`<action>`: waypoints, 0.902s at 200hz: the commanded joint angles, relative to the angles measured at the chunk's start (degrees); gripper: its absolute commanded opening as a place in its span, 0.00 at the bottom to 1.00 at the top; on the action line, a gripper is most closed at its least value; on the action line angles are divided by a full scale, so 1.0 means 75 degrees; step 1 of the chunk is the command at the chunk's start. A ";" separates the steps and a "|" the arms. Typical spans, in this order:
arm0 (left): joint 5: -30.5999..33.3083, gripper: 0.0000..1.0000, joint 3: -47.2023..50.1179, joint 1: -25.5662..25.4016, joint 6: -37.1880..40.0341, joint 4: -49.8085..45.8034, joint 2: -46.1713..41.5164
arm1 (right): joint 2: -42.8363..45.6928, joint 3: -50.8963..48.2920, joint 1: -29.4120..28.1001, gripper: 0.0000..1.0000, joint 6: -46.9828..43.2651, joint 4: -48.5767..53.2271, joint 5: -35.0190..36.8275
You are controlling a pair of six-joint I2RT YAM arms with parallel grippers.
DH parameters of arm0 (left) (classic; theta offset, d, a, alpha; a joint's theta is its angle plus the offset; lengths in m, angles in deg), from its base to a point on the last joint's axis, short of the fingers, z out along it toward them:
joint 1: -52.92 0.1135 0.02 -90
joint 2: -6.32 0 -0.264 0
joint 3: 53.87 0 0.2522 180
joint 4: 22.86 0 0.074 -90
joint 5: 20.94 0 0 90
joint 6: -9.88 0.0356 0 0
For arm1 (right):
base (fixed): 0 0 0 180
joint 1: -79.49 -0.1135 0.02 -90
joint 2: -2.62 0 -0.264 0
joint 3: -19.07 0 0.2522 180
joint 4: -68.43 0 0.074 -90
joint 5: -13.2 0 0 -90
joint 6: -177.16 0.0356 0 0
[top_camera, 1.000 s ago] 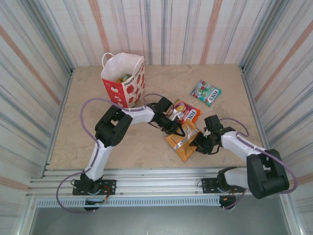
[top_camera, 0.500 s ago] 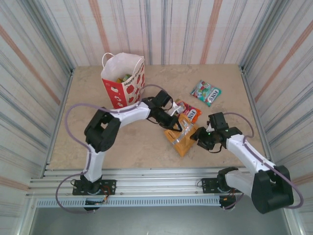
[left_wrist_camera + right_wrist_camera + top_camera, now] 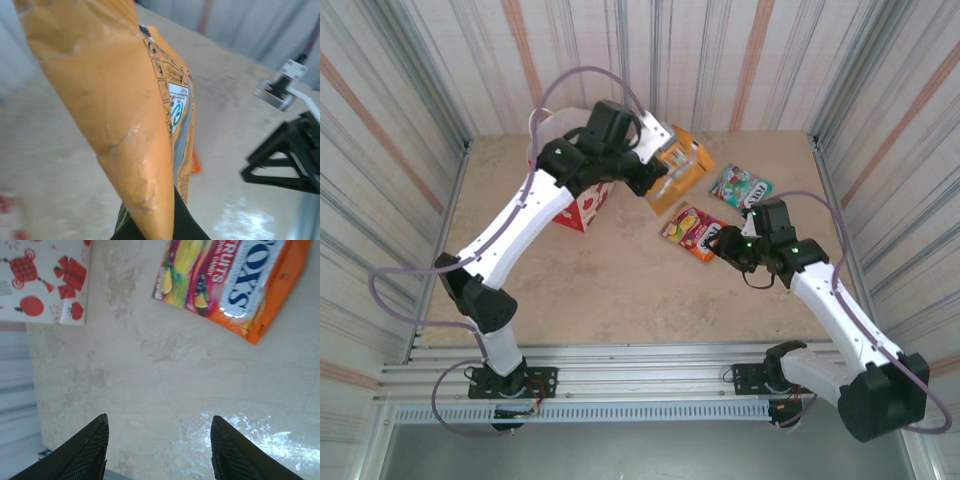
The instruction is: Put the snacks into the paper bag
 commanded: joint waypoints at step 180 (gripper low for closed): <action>0.0824 0.04 -0.0264 0.3682 0.0251 0.1625 -0.0934 | -0.3084 0.1690 -0.1675 0.54 -0.0550 -0.0702 -0.0035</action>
